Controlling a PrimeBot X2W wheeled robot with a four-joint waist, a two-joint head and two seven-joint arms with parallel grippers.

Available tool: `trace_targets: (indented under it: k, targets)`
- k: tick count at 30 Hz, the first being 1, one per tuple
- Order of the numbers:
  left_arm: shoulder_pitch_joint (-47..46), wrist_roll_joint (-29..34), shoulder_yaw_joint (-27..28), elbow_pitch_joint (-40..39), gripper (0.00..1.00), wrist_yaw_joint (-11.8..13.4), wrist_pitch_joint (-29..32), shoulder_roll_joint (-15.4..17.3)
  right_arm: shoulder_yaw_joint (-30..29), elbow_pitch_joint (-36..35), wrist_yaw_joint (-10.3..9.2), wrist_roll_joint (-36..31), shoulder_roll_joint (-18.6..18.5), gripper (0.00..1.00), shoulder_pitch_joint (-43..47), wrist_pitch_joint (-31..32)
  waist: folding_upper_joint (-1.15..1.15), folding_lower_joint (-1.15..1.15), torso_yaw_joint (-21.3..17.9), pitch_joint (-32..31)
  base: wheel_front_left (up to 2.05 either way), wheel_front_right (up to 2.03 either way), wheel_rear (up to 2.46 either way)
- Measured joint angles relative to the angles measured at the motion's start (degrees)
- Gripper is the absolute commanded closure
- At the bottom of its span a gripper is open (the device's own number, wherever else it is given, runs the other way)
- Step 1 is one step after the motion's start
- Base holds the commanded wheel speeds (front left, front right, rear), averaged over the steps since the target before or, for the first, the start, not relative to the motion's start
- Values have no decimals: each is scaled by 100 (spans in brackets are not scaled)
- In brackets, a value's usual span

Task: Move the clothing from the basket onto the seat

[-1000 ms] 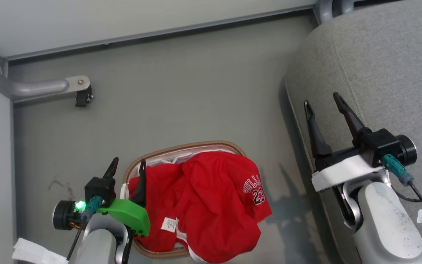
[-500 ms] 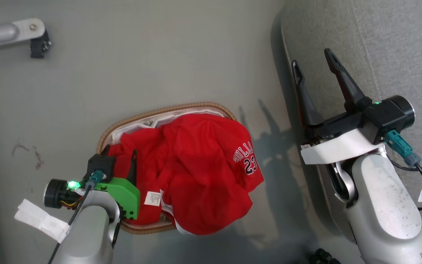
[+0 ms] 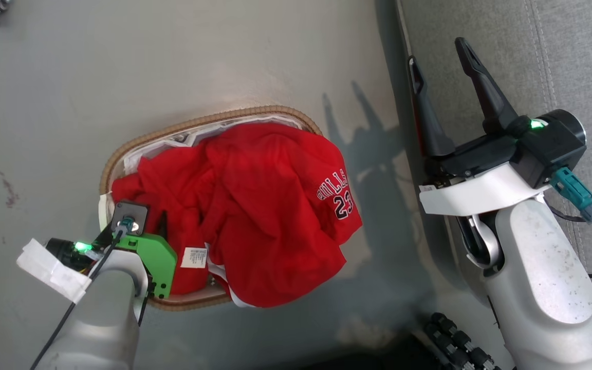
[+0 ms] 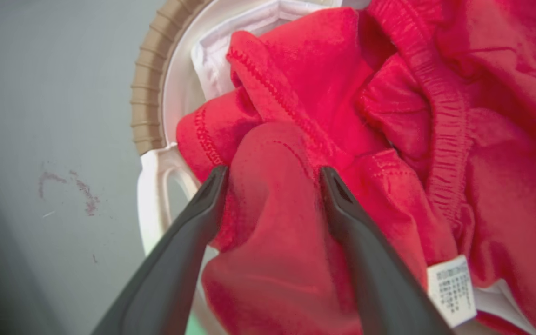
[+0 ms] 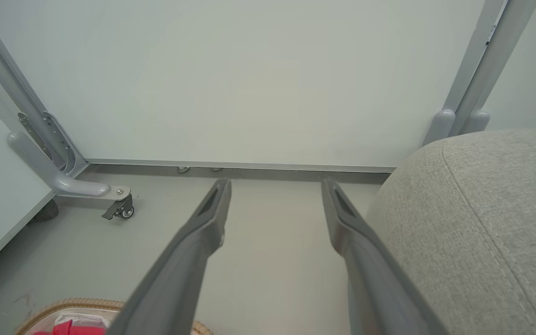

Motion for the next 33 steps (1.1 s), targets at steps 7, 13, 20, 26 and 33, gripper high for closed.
trace_targets:
  k: [7,13,20,26,33]
  targets:
    - [-287,125,-238,190,45,-8,216,32,4,-42,0,157,-2,0,-102,0,0,0,-101,279,0,0,0]
    - [-538,335,-528,242,100,-87,406,133,24,-92,0,293,-1,0,-172,0,0,0,-209,467,0,0,0]
    - [-599,270,-566,277,100,-127,305,119,-10,-18,0,332,-1,0,-198,0,0,0,-305,465,0,0,0]
    - [-372,172,-625,287,100,-156,65,-48,-68,155,0,286,-1,0,-77,0,0,0,-286,122,0,0,0]
    - [104,-79,-611,129,100,-208,-43,-207,-109,375,0,168,0,0,240,0,0,0,-184,-512,0,0,0]
